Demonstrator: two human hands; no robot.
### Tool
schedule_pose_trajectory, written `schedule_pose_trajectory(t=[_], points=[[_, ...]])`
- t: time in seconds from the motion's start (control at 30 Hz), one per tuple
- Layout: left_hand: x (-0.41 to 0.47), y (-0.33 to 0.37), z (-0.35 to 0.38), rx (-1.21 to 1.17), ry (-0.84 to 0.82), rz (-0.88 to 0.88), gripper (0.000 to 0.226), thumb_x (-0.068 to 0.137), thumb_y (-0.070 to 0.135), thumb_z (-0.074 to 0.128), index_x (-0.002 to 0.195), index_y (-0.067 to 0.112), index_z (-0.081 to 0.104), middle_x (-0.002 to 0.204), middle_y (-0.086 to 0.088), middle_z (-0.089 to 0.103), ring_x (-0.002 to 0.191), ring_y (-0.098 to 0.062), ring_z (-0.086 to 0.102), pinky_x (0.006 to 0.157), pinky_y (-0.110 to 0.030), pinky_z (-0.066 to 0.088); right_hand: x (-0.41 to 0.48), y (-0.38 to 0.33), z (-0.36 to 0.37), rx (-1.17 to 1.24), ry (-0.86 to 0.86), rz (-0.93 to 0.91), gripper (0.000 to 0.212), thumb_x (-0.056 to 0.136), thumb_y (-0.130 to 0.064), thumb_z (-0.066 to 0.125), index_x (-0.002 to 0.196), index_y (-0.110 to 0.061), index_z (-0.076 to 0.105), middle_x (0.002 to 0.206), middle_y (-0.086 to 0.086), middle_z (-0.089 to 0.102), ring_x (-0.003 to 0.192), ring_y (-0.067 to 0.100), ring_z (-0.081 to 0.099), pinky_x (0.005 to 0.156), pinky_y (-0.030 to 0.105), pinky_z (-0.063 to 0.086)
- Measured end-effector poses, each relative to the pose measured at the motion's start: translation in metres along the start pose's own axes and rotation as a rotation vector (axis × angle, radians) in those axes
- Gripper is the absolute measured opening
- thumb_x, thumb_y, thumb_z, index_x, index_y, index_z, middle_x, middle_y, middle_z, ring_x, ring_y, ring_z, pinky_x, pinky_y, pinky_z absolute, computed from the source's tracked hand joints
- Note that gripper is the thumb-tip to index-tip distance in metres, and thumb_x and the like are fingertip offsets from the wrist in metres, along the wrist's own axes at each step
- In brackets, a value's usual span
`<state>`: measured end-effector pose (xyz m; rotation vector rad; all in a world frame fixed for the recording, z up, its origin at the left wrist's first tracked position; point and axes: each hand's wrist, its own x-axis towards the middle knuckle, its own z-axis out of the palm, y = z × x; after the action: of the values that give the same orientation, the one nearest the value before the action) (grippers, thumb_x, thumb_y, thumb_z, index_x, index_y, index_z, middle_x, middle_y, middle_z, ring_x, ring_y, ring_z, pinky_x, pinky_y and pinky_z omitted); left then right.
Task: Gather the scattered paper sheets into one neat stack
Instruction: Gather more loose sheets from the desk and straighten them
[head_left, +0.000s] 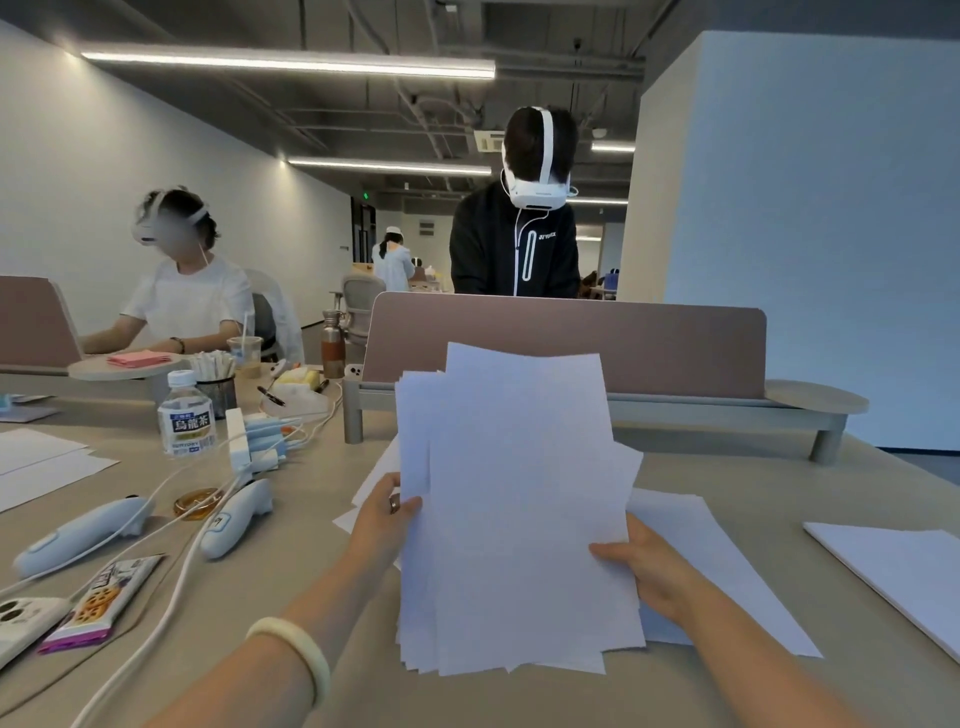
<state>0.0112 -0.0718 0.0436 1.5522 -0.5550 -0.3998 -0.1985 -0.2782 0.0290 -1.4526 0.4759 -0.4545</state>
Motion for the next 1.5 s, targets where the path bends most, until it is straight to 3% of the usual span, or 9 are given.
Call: schedule_pose_trajectory(t=[0.17, 0.27, 0.5, 0.73, 0.87, 1.0, 1.17, 1.37, 1.5], points=[[-0.001, 0.012, 0.003, -0.113, -0.013, 0.081, 0.028, 0.092, 0.030, 0.058, 0.118, 0.022, 0.050, 0.114, 0.001, 0.063, 0.106, -0.020, 0.061, 0.092, -0.044, 0.050, 0.001, -0.006, 0.014, 0.146, 0.081, -0.042, 0.047, 0.085, 0.007, 0.057, 0.128, -0.010, 0.051, 0.116, 0.013, 0.067, 0.103, 0.031, 0.065, 0.083, 0.039, 0.055], [-0.007, 0.004, 0.011, -0.062, -0.043, 0.087, 0.051, 0.083, 0.014, 0.070, 0.124, 0.026, 0.041, 0.111, 0.007, 0.059, 0.101, -0.015, 0.058, 0.083, -0.031, 0.048, -0.005, 0.000, 0.023, 0.148, 0.057, -0.008, 0.043, 0.085, -0.003, 0.062, 0.126, -0.014, 0.052, 0.114, 0.012, 0.068, 0.101, 0.030, 0.066, 0.080, 0.038, 0.056], [-0.003, -0.001, 0.016, -0.033, -0.028, 0.072, 0.040, 0.088, 0.003, 0.058, 0.120, 0.025, 0.045, 0.115, 0.000, 0.059, 0.105, -0.023, 0.058, 0.085, -0.035, 0.048, -0.001, -0.012, 0.019, 0.138, 0.152, 0.076, 0.048, 0.090, -0.057, 0.041, 0.113, -0.022, 0.064, 0.111, 0.006, 0.071, 0.107, 0.027, 0.064, 0.099, 0.047, 0.047], [-0.002, -0.036, 0.008, -0.140, 0.061, -0.143, 0.037, 0.075, 0.000, 0.051, 0.111, 0.007, 0.059, 0.105, -0.013, 0.067, 0.097, -0.036, 0.064, 0.088, -0.053, 0.052, 0.007, 0.000, 0.015, 0.106, 0.221, 0.200, 0.033, 0.097, -0.033, 0.046, 0.110, -0.007, 0.062, 0.106, 0.014, 0.068, 0.093, 0.028, 0.064, 0.069, 0.036, 0.051], [-0.017, -0.038, 0.010, -0.211, 0.190, -0.233, 0.034, 0.089, -0.012, 0.031, 0.078, 0.011, 0.053, 0.080, -0.010, 0.057, 0.071, -0.023, 0.052, 0.066, -0.034, 0.044, 0.009, 0.020, 0.025, 0.076, 0.221, 0.282, 0.019, 0.095, -0.007, 0.049, 0.110, -0.005, 0.059, 0.086, 0.011, 0.070, 0.073, 0.023, 0.068, 0.057, 0.028, 0.055], [-0.007, -0.052, 0.011, -0.238, 0.261, -0.320, 0.033, 0.092, -0.010, 0.029, 0.112, -0.005, 0.055, 0.109, -0.024, 0.060, 0.086, -0.032, 0.054, 0.073, -0.037, 0.045, 0.004, 0.023, 0.033, 0.123, 0.228, 0.277, 0.025, 0.092, 0.010, 0.038, 0.098, -0.002, 0.059, 0.079, 0.013, 0.067, 0.067, 0.025, 0.067, 0.045, 0.023, 0.055], [-0.002, -0.052, 0.014, -0.226, 0.286, -0.365, 0.042, 0.089, -0.014, 0.026, 0.124, -0.011, 0.049, 0.128, -0.033, 0.051, 0.115, -0.049, 0.048, 0.101, -0.057, 0.036, -0.004, 0.027, 0.033, 0.369, 0.312, 0.307, 0.027, 0.090, 0.012, 0.036, 0.106, 0.007, 0.057, 0.077, 0.017, 0.064, 0.069, 0.031, 0.061, 0.039, 0.025, 0.054], [-0.003, -0.044, 0.025, -0.229, 0.240, -0.404, 0.040, 0.091, -0.009, 0.029, 0.127, -0.008, 0.047, 0.130, -0.023, 0.053, 0.119, -0.040, 0.048, 0.082, -0.041, 0.040, -0.008, 0.025, 0.039, 0.464, 0.247, 0.359, 0.038, 0.095, -0.037, 0.049, 0.112, -0.003, 0.054, 0.098, 0.015, 0.065, 0.086, 0.029, 0.063, 0.060, 0.035, 0.055], [-0.010, -0.039, 0.037, -0.244, 0.092, -0.447, 0.033, 0.087, -0.012, 0.032, 0.115, -0.008, 0.049, 0.114, -0.015, 0.057, 0.111, -0.036, 0.053, 0.090, -0.044, 0.046, -0.010, 0.027, 0.064, 0.417, 0.193, 0.346, 0.020, 0.094, -0.008, 0.053, 0.113, -0.003, 0.053, 0.093, 0.014, 0.065, 0.084, 0.028, 0.062, 0.058, 0.036, 0.056]])
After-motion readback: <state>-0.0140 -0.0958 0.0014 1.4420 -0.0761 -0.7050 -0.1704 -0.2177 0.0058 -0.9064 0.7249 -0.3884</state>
